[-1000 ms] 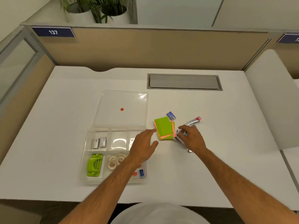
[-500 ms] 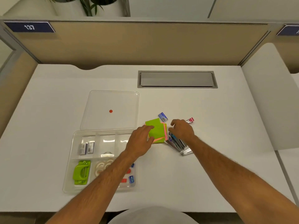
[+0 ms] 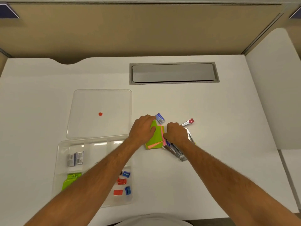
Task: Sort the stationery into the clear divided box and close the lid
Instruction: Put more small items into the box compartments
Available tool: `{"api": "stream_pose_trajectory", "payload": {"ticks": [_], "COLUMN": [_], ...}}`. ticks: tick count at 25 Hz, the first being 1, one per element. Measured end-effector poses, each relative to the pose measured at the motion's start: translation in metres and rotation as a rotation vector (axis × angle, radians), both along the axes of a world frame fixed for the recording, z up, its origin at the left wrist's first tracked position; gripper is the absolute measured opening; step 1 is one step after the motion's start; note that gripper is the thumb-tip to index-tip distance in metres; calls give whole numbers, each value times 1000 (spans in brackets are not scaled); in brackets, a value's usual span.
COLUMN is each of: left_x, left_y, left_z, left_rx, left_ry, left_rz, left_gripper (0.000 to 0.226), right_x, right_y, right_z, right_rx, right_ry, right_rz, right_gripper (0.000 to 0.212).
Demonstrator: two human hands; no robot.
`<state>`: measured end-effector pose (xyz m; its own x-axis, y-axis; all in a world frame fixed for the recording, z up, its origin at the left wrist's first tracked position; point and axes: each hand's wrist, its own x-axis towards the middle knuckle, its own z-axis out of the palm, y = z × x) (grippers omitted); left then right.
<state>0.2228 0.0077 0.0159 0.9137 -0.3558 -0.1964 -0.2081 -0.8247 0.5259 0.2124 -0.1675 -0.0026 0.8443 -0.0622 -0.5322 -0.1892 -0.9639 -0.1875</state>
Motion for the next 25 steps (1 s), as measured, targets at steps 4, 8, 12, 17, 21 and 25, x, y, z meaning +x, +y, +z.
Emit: {"api": "stream_pose_trajectory", "payload": {"ticks": [4,8,12,17,21,25], "left_x": [22,29,32,37,34,5], "left_y": [-19,-33,-45,-47,-42,-26], "left_z": [-13,-26,-33,-32,-15,13], "left_rx": [48,116,220,254,154,44], "left_ry": [4,8,-3,-62,-83,-154], "left_rz": [-29,-27,-50,-96,-84,-49], "left_gripper": [47,48,45,33,38,39], "right_x": [6,12,8,-14,-27,-38], "right_y": [-4,-11,-19,-25,-23,-20], "right_z": [6,24,31,31,45,65], "right_rx": [84,194,312,409,457,693], "right_ry": [-76,-217,-295,-312,-370,-397], "right_rz": [-113,-230,-289,-324,-301,-348], "right_gripper": [27,21,15,17,17,14]}}
